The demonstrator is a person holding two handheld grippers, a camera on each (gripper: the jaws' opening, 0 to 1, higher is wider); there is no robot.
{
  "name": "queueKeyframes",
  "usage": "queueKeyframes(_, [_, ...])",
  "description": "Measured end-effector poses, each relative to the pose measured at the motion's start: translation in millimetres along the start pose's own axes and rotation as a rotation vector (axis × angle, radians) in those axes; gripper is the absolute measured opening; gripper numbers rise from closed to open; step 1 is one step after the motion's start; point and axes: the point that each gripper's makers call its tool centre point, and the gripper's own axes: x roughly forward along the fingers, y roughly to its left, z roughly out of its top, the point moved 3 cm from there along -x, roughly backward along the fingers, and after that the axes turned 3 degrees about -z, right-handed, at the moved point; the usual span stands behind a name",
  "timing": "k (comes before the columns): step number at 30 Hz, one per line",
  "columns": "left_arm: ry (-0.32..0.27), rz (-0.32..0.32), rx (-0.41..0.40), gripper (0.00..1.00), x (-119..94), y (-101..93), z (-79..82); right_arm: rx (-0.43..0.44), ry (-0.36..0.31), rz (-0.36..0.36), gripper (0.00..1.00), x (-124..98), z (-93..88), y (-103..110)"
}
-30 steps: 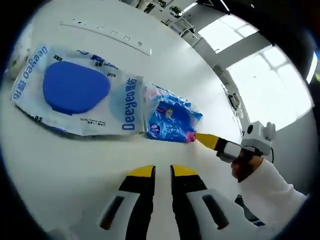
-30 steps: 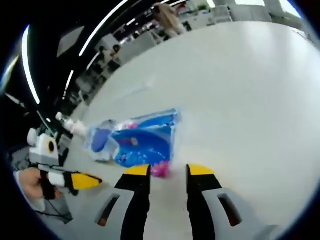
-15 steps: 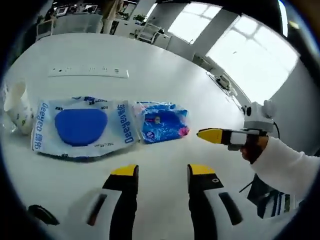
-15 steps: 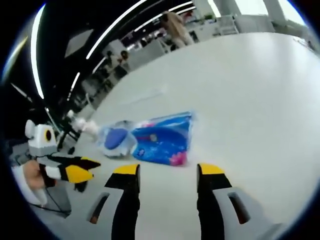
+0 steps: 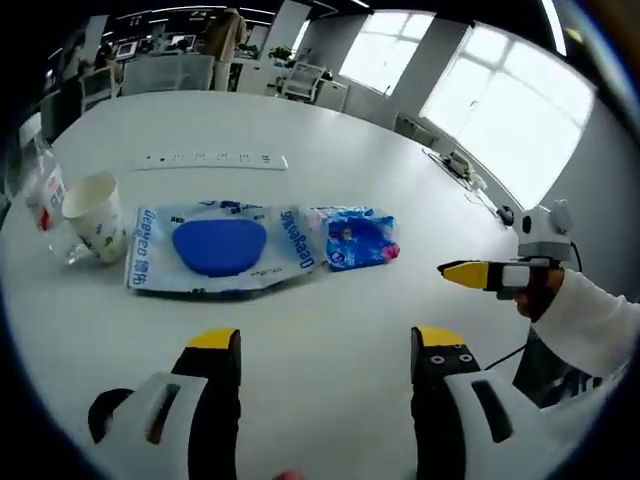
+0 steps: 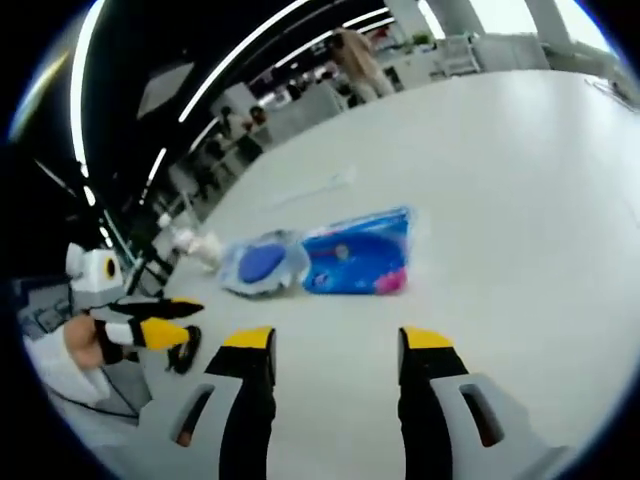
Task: Arrange the tabletop items into an orderly group along one side of the table until the central work area is clear of visible clutter.
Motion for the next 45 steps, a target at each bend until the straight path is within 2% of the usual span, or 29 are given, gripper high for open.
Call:
queueKeyframes(5, [-0.009, 0.073, -0.014, 0.7, -28, 24.7, -10.1, 0.05, -0.028, -0.022, 0.48, -14, -8.0, -5])
queueKeyframes(12, [-0.039, 0.108, -0.064, 0.7, -50, 41.4, -18.1, 0.105, -0.085, -0.032, 0.47, -32, -16.1, -5])
queueKeyframes(15, [-0.049, 0.117, -0.087, 0.69, -53, 45.4, -20.8, 0.113, -0.069, -0.044, 0.47, -35, -27.8, -5])
queueKeyframes(19, [-0.046, 0.118, -0.096, 0.68, -53, 45.6, -24.6, 0.113, -0.062, -0.043, 0.47, -37, -32.6, -3])
queueKeyframes(32, [-0.051, 0.119, -0.094, 0.66, -56, 46.6, -28.5, 0.14, -0.077, -0.027, 0.45, -36, -28.0, 5])
queueKeyframes(37, [-0.034, 0.136, -0.093, 0.66, -61, 55.1, -37.3, 0.169, -0.071, -0.025, 0.43, -36, -31.2, 4])
queueKeyframes(42, [0.018, 0.178, -0.041, 0.66, -69, 68.3, -50.3, 0.17, -0.091, -0.031, 0.43, -40, -30.0, 5])
queueKeyframes(45, [0.031, 0.197, -0.046, 0.65, -76, 78.6, -57.4, 0.182, -0.098, -0.036, 0.43, -41, -33.8, 3])
